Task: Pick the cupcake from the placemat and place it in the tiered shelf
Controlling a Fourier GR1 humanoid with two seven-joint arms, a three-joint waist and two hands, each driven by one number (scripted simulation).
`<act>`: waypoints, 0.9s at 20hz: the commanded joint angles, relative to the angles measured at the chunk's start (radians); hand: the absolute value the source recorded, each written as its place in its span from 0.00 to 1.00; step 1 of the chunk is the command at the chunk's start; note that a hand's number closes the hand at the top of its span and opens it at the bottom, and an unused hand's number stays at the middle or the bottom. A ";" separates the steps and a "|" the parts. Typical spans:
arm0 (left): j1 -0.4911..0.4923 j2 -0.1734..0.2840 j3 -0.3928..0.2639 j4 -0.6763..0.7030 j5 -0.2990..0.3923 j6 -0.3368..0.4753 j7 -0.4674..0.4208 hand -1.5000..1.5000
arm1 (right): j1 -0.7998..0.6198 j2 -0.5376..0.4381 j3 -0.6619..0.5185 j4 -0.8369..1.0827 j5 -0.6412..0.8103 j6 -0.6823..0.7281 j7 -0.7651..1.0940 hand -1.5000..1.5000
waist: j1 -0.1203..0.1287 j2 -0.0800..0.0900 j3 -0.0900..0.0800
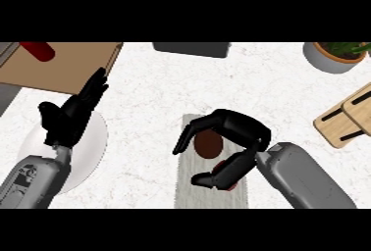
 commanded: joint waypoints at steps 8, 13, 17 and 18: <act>0.042 -0.018 0.001 -0.058 0.003 -0.002 -0.037 0.50 | -0.340 -0.090 -0.004 0.369 0.050 0.572 -0.263 0.00 | -0.024 0.010 0.004; 0.094 -0.013 0.014 -0.098 0.016 0.006 -0.024 0.50 | -0.441 -0.152 -0.015 0.373 0.186 0.578 -0.359 0.00 | -0.036 0.005 0.004; 0.118 0.006 0.032 -0.125 0.031 -0.006 -0.008 0.50 | -0.472 -0.162 0.059 0.322 0.320 0.542 -0.435 0.00 | -0.051 0.001 0.004; 0.115 -0.025 -0.007 -0.136 -0.010 0.027 -0.014 0.50 | -0.477 -0.168 0.080 0.346 0.353 0.534 -0.457 0.00 | -0.048 0.006 0.005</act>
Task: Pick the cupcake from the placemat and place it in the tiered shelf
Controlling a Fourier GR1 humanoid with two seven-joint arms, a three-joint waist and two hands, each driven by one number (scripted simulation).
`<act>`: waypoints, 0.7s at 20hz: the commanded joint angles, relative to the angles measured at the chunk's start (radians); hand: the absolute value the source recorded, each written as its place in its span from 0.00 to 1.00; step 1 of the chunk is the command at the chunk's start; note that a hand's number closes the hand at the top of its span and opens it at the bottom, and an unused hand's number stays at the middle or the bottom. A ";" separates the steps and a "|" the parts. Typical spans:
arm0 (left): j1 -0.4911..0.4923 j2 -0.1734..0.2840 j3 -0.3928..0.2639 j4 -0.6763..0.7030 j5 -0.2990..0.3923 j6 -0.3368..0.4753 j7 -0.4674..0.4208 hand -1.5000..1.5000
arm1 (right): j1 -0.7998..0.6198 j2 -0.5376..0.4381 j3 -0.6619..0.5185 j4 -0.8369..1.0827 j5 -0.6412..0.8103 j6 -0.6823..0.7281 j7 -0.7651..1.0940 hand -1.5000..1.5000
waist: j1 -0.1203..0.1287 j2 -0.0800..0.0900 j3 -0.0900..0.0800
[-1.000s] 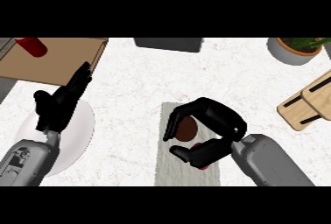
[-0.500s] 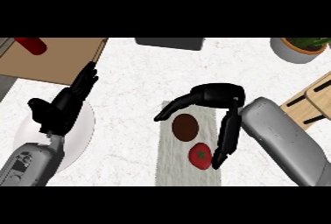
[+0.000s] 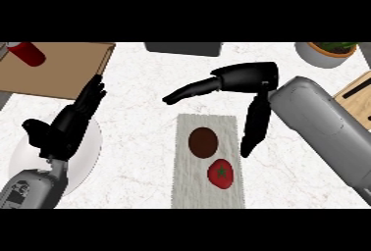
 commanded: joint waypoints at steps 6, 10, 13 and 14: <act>0.048 0.006 0.019 -0.040 -0.015 0.012 -0.006 0.50 | -0.049 0.019 0.178 0.053 0.250 0.024 -0.309 0.00 | -0.035 -0.005 -0.002; 0.059 0.036 0.045 -0.086 0.014 -0.012 0.045 0.50 | -0.098 0.044 0.247 0.099 0.358 -0.099 -0.382 0.00 | -0.042 -0.012 -0.002; 0.105 0.023 0.048 -0.057 -0.005 -0.010 -0.008 0.50 | -0.101 0.032 0.325 0.121 0.463 -0.198 -0.449 0.00 | -0.057 -0.013 -0.003; 0.086 0.026 0.044 -0.107 -0.011 0.009 0.039 0.50 | -0.108 0.100 0.347 0.185 0.487 -0.256 -0.441 0.00 | -0.046 -0.012 -0.003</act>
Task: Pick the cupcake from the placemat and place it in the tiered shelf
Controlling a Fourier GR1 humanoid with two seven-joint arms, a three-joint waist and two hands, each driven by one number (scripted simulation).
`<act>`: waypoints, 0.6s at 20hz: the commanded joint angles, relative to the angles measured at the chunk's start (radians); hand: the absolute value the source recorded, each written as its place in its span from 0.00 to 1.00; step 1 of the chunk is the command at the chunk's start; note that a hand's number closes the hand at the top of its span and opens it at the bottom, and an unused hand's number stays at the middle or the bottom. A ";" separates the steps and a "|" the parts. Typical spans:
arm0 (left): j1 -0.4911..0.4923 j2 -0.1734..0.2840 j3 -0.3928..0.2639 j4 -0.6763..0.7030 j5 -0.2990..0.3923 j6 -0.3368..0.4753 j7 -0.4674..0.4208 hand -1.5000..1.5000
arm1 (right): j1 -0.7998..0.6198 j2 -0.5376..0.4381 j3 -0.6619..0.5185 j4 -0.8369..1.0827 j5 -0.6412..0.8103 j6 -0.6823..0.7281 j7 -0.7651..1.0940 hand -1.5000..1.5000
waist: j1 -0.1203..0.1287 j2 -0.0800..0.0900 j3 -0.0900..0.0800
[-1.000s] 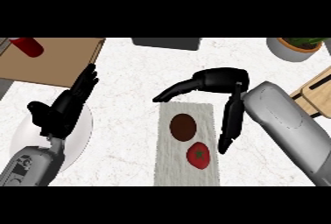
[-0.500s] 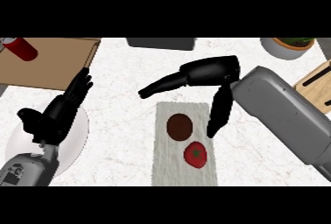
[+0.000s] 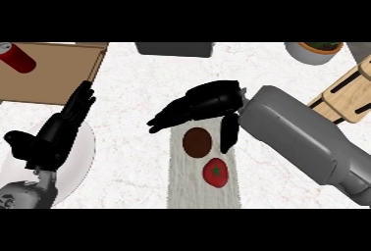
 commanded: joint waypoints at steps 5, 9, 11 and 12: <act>0.002 0.011 0.070 0.077 0.007 -0.034 -0.038 0.50 | 0.002 0.076 0.113 0.109 0.149 -0.042 -0.222 0.00 | -0.043 -0.008 -0.002; 0.021 0.021 0.067 -0.048 0.015 -0.029 0.061 0.50 | -0.045 0.097 0.122 0.178 0.193 -0.056 -0.247 0.00 | -0.038 -0.013 -0.001; -0.010 -0.001 0.069 0.055 0.000 -0.047 -0.013 0.50 | -0.026 0.091 0.184 0.252 0.261 -0.122 -0.310 0.00 | -0.039 -0.006 -0.002; 0.020 0.003 0.060 -0.017 0.008 -0.036 0.034 0.50 | -0.036 0.162 0.207 0.256 0.271 -0.117 -0.241 0.00 | -0.030 -0.009 -0.001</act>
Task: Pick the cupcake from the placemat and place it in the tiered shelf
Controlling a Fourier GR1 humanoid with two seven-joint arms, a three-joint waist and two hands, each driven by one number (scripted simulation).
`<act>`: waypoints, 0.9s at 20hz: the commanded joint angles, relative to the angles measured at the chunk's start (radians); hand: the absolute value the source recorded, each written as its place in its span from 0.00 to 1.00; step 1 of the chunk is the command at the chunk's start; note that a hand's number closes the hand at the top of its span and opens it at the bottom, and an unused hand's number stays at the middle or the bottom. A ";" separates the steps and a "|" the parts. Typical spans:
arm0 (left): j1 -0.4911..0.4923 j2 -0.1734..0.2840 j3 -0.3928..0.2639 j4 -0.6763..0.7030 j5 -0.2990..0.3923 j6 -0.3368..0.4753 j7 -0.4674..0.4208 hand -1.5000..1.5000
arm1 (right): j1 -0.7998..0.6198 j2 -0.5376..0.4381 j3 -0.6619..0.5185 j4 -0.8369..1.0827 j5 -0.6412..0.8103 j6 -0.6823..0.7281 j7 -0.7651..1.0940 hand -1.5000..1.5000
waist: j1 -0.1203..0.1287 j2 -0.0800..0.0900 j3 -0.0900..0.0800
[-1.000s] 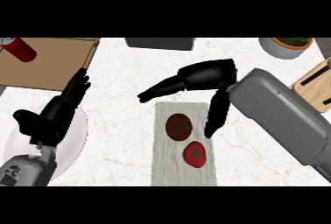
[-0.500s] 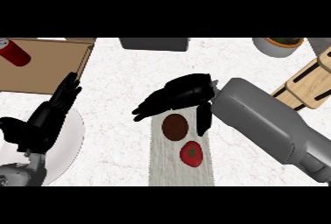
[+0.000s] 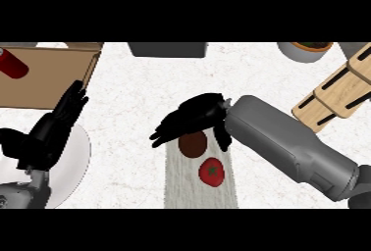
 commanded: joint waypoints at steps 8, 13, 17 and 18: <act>0.012 -0.025 0.034 0.010 -0.023 -0.027 -0.010 0.50 | -0.024 0.048 0.036 0.025 0.155 0.085 -0.037 0.00 | -0.021 -0.007 0.000; 0.065 -0.027 0.055 -0.032 -0.043 -0.032 -0.002 0.50 | 0.028 0.067 0.021 0.045 0.278 -0.044 -0.015 0.00 | -0.017 -0.007 0.000; 0.081 -0.067 0.025 -0.047 -0.075 -0.025 -0.014 0.50 | 0.015 0.068 -0.010 0.122 0.347 -0.074 -0.007 0.00 | -0.015 -0.007 0.000; 0.078 -0.026 0.063 -0.097 -0.039 -0.053 0.043 0.50 | 0.032 0.104 -0.006 0.154 0.369 -0.099 -0.005 0.00 | -0.011 -0.006 0.000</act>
